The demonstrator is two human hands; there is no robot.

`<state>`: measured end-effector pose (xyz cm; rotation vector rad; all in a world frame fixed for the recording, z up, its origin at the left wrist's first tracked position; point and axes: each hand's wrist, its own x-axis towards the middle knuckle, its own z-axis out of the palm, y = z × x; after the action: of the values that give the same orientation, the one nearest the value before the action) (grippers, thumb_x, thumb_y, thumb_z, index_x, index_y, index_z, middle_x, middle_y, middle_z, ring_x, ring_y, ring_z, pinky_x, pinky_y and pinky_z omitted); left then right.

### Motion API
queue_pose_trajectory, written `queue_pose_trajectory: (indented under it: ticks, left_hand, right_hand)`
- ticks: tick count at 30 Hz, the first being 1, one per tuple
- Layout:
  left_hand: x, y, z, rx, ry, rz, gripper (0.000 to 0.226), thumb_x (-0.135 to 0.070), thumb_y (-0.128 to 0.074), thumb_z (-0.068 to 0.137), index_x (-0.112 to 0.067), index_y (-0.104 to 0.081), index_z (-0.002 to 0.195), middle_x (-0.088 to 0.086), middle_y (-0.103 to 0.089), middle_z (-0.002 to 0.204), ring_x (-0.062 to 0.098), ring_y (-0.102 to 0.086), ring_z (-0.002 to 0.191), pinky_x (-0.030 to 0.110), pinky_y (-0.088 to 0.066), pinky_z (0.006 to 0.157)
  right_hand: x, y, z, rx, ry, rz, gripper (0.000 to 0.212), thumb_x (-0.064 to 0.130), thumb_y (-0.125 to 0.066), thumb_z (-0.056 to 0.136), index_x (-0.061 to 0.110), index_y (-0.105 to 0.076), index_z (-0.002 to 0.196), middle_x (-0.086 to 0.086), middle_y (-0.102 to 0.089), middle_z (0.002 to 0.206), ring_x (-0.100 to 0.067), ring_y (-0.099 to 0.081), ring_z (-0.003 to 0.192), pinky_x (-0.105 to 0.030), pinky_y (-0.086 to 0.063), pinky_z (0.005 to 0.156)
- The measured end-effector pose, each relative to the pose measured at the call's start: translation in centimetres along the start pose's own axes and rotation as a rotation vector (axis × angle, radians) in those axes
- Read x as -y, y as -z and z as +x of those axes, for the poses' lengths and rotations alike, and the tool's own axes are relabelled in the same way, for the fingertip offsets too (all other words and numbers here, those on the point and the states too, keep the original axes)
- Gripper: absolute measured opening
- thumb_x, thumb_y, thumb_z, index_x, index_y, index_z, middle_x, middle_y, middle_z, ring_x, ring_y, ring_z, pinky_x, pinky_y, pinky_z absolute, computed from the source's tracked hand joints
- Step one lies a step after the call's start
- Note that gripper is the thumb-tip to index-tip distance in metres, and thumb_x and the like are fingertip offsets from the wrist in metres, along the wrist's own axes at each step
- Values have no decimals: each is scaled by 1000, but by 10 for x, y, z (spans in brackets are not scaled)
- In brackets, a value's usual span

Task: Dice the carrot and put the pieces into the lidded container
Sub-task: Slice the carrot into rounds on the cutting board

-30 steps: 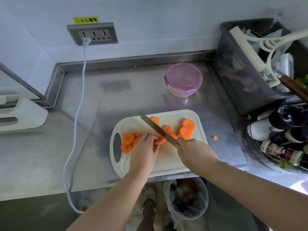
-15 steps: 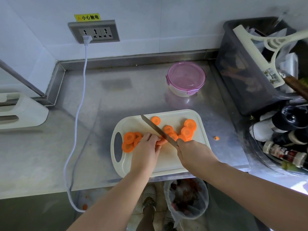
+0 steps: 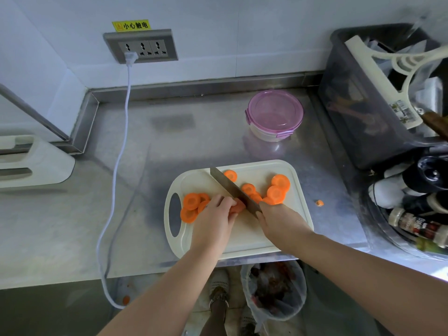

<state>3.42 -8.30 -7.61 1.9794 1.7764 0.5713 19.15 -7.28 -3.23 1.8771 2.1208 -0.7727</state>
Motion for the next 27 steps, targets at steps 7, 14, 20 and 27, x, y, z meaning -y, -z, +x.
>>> queue_pose_trajectory:
  ticks: [7, 14, 20, 27]
  left_hand:
    - [1, -2, -2, -78, -33, 10, 13, -18, -70, 83, -15, -67, 96, -1, -64, 96, 21, -64, 75, 33, -51, 56]
    - [-1, -3, 1, -97, -36, -7, 12, -15, -73, 79, -14, -67, 89, -2, -65, 92, 21, -64, 72, 32, -51, 54]
    - [-1, -5, 1, -100, -19, 6, 11, -15, -73, 79, -14, -67, 88, -1, -65, 91, 22, -64, 73, 30, -48, 55]
    - [-1, -4, 2, -81, -1, 5, 9, -18, -71, 82, -13, -68, 90, 1, -64, 93, 22, -64, 76, 28, -43, 60]
  right_hand:
    - [-6, 19, -18, -63, 59, -79, 22, 30, -27, 103, 17, -45, 103, 3, -34, 63, -14, -32, 49, -28, -22, 44]
    - [-2, 21, -23, -14, 53, -132, 17, 27, -28, 103, 19, -42, 104, 3, -34, 65, -14, -32, 49, -28, -23, 44]
    - [-1, 19, -22, 13, 77, -193, 22, 20, -30, 103, 12, -45, 116, 4, -30, 67, -15, -31, 51, -28, -25, 44]
    - [3, 12, -18, 38, 56, -233, 21, 13, -35, 100, 11, -41, 120, 1, -32, 65, -16, -32, 50, -28, -24, 43]
